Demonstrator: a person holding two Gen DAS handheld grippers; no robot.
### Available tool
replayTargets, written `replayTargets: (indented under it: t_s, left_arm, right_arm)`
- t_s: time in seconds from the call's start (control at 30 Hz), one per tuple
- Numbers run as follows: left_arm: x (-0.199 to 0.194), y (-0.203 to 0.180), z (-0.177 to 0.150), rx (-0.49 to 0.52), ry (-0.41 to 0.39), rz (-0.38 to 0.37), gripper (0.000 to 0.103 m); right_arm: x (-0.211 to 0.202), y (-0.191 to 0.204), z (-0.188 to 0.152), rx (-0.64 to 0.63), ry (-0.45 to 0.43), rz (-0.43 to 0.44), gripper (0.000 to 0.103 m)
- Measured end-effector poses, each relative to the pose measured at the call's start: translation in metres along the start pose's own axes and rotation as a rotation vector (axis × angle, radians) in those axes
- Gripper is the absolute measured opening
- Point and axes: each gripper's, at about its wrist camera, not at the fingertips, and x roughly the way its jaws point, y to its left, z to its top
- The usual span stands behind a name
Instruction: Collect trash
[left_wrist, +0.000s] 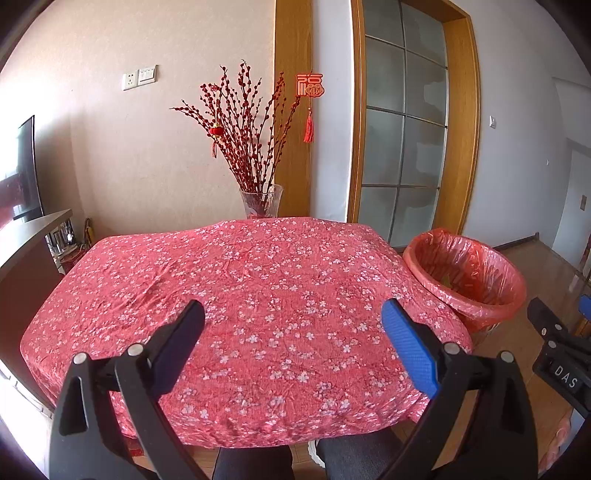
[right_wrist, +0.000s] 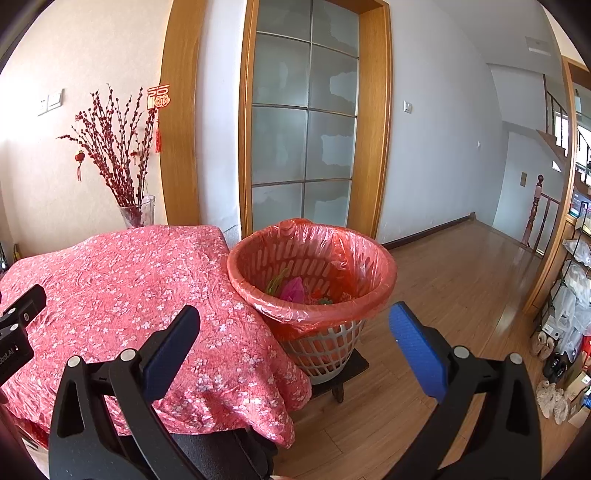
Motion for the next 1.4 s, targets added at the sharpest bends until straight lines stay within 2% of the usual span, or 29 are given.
replayTargets:
  t_s: [1.4]
  left_arm:
    - [-0.0083, 0.0078, 0.0023, -0.031, -0.022, 0.046, 0.095]
  right_arm:
    - [-0.0036, -0.0017, 0.0015, 0.0, -0.002, 0.005, 0.101]
